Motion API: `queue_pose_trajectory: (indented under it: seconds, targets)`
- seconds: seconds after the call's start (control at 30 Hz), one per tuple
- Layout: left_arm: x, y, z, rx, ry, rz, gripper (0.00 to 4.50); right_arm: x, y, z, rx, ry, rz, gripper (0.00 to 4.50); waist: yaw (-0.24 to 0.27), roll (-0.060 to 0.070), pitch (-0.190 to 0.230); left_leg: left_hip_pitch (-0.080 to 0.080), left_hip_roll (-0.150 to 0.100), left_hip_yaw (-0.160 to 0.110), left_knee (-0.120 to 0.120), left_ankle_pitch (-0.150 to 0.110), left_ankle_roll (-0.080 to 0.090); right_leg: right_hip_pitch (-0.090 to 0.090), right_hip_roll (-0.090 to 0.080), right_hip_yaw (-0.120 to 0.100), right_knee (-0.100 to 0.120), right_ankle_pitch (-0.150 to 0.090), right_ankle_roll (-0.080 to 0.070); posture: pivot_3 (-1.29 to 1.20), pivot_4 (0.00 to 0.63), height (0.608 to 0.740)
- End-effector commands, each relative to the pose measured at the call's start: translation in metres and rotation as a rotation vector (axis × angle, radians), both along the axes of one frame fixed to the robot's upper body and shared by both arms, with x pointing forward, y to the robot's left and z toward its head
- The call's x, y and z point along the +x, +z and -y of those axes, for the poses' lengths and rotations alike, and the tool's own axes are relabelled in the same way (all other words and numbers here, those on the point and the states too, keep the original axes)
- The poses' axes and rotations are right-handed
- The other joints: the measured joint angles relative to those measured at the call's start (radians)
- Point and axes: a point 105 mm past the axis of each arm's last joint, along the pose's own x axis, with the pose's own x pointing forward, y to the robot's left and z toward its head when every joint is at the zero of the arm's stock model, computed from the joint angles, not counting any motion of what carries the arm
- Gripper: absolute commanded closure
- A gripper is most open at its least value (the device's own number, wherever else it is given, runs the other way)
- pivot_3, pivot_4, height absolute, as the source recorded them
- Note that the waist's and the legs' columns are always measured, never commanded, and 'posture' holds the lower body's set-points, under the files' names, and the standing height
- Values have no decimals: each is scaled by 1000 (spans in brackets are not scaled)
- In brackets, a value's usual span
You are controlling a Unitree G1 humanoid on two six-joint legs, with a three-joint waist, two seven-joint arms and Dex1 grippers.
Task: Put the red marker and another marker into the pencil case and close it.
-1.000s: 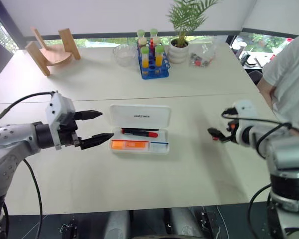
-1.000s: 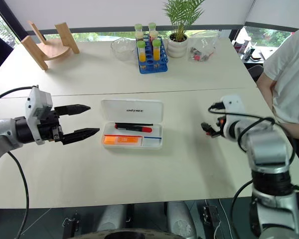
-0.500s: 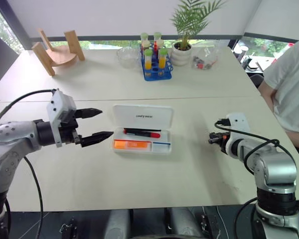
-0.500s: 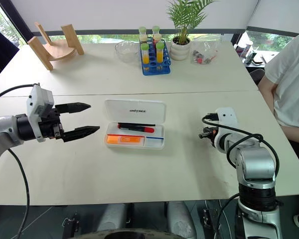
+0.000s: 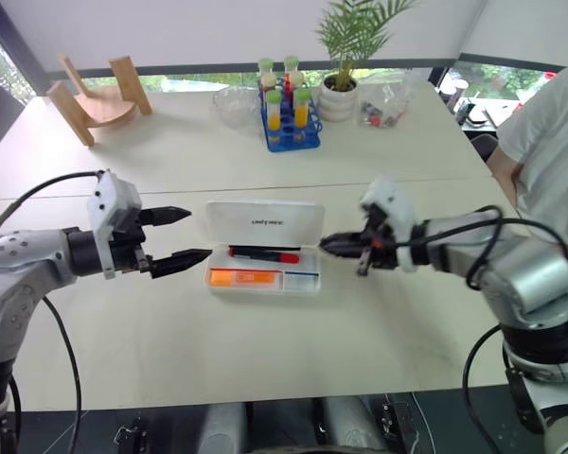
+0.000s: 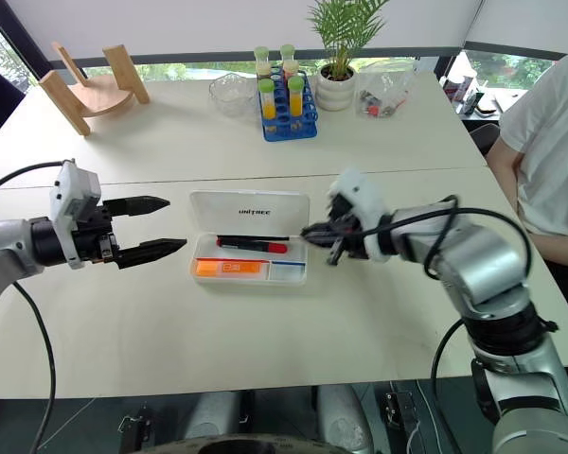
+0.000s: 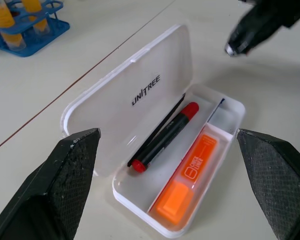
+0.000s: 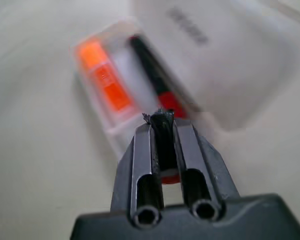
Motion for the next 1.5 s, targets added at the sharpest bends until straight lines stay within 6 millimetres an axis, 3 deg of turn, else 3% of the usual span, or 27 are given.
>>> queue_pose_trajectory:
  seconds: [0.03, 0.33, 0.63, 0.7, 0.83, 1.0, 1.13, 1.2, 1.3, 1.5]
  targets:
    - [-1, 10, 2, 8, -5, 56, 0, 2, -4, -11, -55, 123, 69, 4482, 0, 0, 0, -1, 0, 0, 0, 0, 0, -1, -1, 0, 0, 0, 0, 0, 150, 740]
    - [-11, 5, -1, 15, 38, 49, 0, 15, -29, -15, -151, 216, 81, 4482, 5, 0, 0, -1, 0, 0, 0, 0, 0, -2, -1, 0, 0, 0, 0, 0, 150, 740]
    - [-9, 1, -9, -13, 83, 28, 0, 15, -25, -16, -166, 251, 95, 41, 8, 0, 0, -1, 0, 0, 1, 0, 0, -1, 0, 0, 1, 0, 0, 0, 150, 740]
    - [-6, 2, -11, -27, 90, 24, 0, 16, -18, -16, -158, 247, 113, 41, 8, 0, 0, -1, 0, 0, 1, 0, 0, -1, 0, 0, 1, 0, 0, 0, 150, 740]
    - [14, 10, -21, -70, 144, 50, 0, 14, 16, -11, -78, 226, 154, 41, 12, 0, 0, -1, 0, 0, 1, 0, -1, -1, 0, 0, 1, 0, 0, 0, 150, 740]
    - [65, 23, -40, -158, 238, 83, 0, -2, 51, 4, 26, 191, 175, 41, 18, -1, 0, -1, -1, -1, 2, 0, -1, 0, -1, -2, 2, 0, 0, 0, 150, 740]
    - [107, 23, -42, -200, 272, 86, 0, -3, 58, 15, 43, 101, 209, 41, 14, -2, 0, -1, -1, -1, 3, 0, -1, 0, 0, -2, 2, 0, 0, 0, 150, 740]
    - [118, 20, -41, -191, 270, 90, 0, -3, 60, 18, 48, 76, 216, 41, 10, -2, 0, -1, -1, -1, 3, 0, -1, 0, 0, -2, 2, 0, 0, 0, 150, 740]
    - [135, 11, -37, -164, 269, 89, 909, -3, 64, 23, 59, 25, 228, 0, 6, -2, 0, -1, -1, 0, 2, 0, 0, -2, 0, -1, 2, 0, 0, 0, 150, 740]
    - [157, -5, 6, -152, 160, 54, 4025, -10, 70, 44, 62, -103, 244, 0, 16, -2, 0, -12, -1, -3, 9, 0, 0, -8, 0, -3, 3, 0, 0, 0, 150, 740]
